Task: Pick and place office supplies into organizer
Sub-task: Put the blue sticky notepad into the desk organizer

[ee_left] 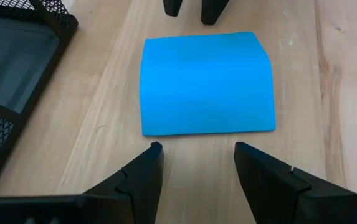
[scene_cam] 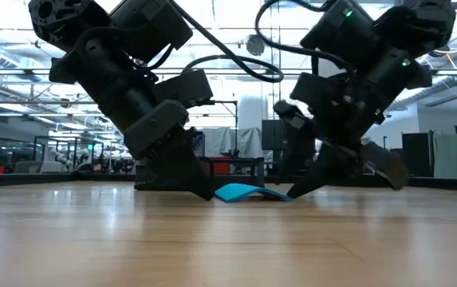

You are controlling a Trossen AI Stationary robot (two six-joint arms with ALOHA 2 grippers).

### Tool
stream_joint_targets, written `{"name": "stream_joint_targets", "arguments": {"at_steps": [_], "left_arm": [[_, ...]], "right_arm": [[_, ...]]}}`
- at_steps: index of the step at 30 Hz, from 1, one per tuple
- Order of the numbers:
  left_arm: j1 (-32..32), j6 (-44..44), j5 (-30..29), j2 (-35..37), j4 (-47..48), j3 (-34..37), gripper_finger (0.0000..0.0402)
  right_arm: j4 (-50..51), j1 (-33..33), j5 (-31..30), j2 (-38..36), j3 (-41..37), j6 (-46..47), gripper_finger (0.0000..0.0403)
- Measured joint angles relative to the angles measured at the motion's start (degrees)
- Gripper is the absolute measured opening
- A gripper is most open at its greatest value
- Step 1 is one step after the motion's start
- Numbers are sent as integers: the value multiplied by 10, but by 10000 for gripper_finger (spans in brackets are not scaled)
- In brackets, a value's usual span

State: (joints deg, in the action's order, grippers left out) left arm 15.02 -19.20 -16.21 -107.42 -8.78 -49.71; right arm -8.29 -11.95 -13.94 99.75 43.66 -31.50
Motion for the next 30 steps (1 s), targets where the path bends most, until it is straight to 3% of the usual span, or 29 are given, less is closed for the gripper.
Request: {"name": "stream_joint_targets", "arguments": {"at_steps": [6, 14, 30], "left_arm": [[0, 3, -1, 0, -3, 0, 205], [-6, 4, 1, 0, -22, 0, 205], [-9, -8, 25, -1, -18, 0, 204]], "right_arm": [[-24, -27, -82, 2, -1, -138, 203], [-45, -20, -84, 2, -2, -175, 261], [-107, -24, -90, 42, -1, -189, 272]]}}
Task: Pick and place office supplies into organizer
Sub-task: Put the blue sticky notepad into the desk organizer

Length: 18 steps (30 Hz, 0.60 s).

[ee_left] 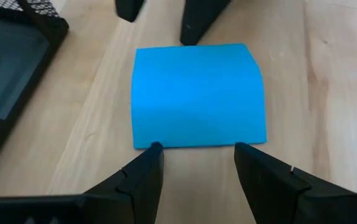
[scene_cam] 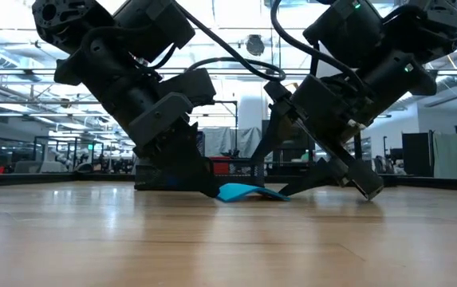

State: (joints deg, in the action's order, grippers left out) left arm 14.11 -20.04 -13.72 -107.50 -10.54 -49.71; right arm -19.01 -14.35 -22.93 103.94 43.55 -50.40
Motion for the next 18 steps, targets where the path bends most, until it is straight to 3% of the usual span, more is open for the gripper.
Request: {"name": "stream_joint_targets", "arguments": {"at_steps": [18], "left_arm": [[-10, -10, 4, -9, -21, 0, 204]], "right_arm": [[-66, 0, 42, 3, -1, -2, 277]]}}
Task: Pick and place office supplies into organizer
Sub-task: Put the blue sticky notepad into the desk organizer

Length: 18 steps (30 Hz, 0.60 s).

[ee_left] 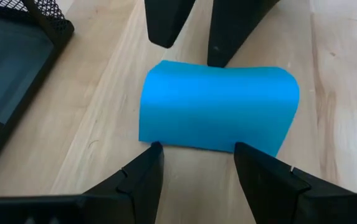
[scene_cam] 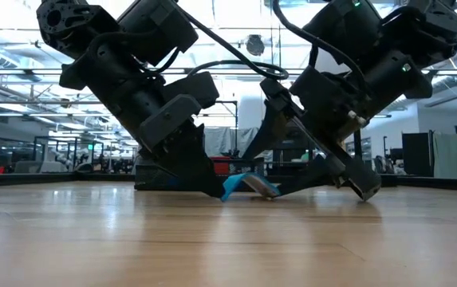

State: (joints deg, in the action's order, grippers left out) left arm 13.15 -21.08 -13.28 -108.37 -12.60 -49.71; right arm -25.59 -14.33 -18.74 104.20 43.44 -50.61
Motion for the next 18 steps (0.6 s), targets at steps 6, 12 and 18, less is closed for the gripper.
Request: {"name": "stream_joint_targets", "arguments": {"at_steps": [6, 12, 18], "left_arm": [[0, 0, 2, 0, -4, 0, 204], [0, 4, 5, 0, -9, 0, 204], [0, 4, 4, 0, -8, 0, 204]], "right_arm": [[-44, 0, 6, 13, 0, 6, 277], [-154, -1, 26, 69, 3, 7, 277], [-136, -1, 27, 93, 20, 6, 277]]}}
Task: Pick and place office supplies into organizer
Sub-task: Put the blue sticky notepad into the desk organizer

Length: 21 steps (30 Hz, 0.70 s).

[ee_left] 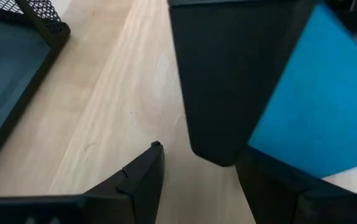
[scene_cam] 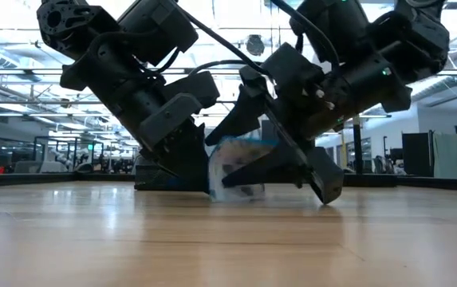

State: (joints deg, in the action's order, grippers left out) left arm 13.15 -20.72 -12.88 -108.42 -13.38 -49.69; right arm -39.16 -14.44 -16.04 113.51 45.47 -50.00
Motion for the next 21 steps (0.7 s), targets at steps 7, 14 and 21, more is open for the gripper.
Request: {"name": "stream_joint_targets", "arguments": {"at_steps": [7, 14, 21], "left_arm": [[0, -1, 0, 0, -1, 0, 204], [0, 0, 0, 0, 1, 0, 204], [1, 2, 0, 0, 3, 0, 204]], "right_arm": [[-10, -10, -4, 0, 2, -2, 276], [-7, -14, -1, 1, 2, 17, 224], [-10, -9, 72, 1, 1, 89, 74]]}}
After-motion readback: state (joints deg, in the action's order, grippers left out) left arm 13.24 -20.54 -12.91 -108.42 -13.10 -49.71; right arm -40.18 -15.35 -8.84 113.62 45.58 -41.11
